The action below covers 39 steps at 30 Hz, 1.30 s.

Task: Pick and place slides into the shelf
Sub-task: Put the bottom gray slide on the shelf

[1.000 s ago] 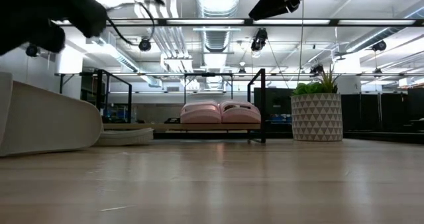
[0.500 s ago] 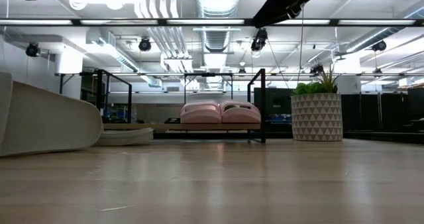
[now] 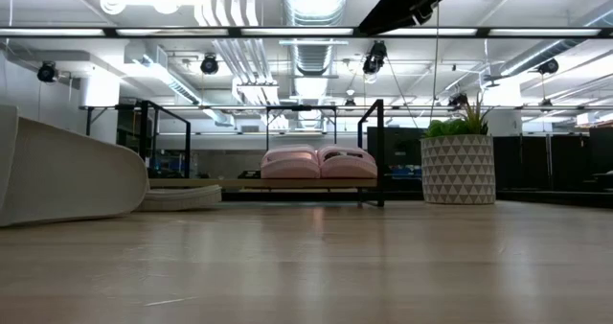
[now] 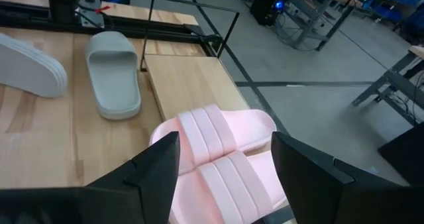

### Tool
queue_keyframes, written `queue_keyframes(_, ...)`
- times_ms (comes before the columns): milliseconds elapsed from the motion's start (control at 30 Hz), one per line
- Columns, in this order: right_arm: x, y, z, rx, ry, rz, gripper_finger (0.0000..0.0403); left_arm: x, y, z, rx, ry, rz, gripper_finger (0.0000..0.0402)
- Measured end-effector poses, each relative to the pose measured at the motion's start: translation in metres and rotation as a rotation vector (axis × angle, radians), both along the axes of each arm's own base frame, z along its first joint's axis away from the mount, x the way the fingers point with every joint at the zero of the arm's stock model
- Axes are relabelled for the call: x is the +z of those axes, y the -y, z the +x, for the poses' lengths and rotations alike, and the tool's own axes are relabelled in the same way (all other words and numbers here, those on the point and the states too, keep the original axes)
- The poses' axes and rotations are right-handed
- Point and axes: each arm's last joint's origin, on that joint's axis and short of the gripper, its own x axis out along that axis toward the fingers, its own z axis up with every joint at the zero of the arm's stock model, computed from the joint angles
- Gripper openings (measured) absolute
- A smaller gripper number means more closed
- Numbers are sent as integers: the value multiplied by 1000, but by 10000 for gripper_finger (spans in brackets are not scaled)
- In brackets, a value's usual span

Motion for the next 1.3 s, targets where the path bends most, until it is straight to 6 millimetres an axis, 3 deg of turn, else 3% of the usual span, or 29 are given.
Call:
queue_keyframes(133, 2, 0, 1, 0, 25, -1, 228, 5, 14, 2, 74, -182, 30, 88)
queue_keyframes(433, 2, 0, 1, 3, 19, -6, 228, -15, 30, 10, 95, -189, 63, 88)
queue_keyframes(633, 2, 0, 1, 4, 17, -9, 228, -16, 30, 7, 51, -231, 69, 94)
queue_keyframes(867, 2, 0, 1, 4, 16, -10, 228, -18, 30, 6, 14, -237, 87, 167)
queue_keyframes(1033, 2, 0, 1, 4, 16, -9, 228, -21, 30, 5, 81, -258, 52, 222)
queue_keyframes(1300, 2, 0, 1, 4, 16, -7, 228, -33, 25, 2, 117, -214, 106, 230)
